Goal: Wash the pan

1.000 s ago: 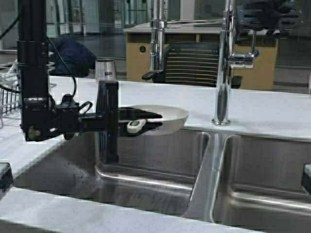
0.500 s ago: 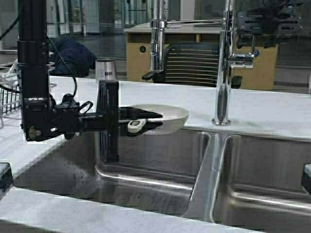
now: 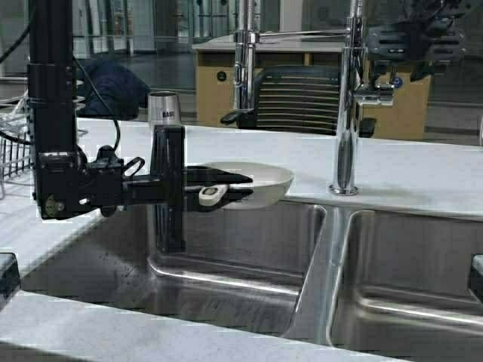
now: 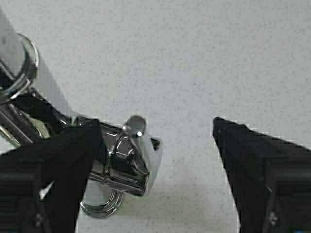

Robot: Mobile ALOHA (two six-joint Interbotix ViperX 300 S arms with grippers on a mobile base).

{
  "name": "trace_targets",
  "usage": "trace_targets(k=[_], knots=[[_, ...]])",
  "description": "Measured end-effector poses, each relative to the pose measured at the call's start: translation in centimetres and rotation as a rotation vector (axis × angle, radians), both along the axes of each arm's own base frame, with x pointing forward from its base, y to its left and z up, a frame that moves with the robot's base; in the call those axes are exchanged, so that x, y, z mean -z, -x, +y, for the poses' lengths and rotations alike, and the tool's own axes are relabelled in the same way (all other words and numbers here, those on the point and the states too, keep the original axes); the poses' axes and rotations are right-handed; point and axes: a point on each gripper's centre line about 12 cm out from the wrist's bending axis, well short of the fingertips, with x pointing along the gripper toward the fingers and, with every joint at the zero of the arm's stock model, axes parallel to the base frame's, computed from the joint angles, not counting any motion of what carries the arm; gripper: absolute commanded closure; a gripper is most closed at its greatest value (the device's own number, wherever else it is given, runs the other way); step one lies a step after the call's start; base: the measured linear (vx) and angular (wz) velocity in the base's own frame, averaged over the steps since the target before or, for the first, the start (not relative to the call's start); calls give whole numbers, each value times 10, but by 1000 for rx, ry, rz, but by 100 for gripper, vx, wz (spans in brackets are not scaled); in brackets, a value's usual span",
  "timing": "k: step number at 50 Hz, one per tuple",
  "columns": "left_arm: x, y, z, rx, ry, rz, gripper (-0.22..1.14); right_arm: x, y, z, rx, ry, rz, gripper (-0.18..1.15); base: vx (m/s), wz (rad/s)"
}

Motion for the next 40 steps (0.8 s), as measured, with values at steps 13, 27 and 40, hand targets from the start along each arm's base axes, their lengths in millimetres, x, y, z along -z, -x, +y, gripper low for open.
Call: trace_targets(k=[13,27,40], knots=[[0,0,0,0,0,0,89,8,9,-28,87,-34,39,-4,0,0],[1,0,0,0,-1,3,89,10,29,-50,140,-39,55,-4,0,0],[1,0,0,0,-2,4,89,21,49,-101,271,-49,95,-4,0,-1]])
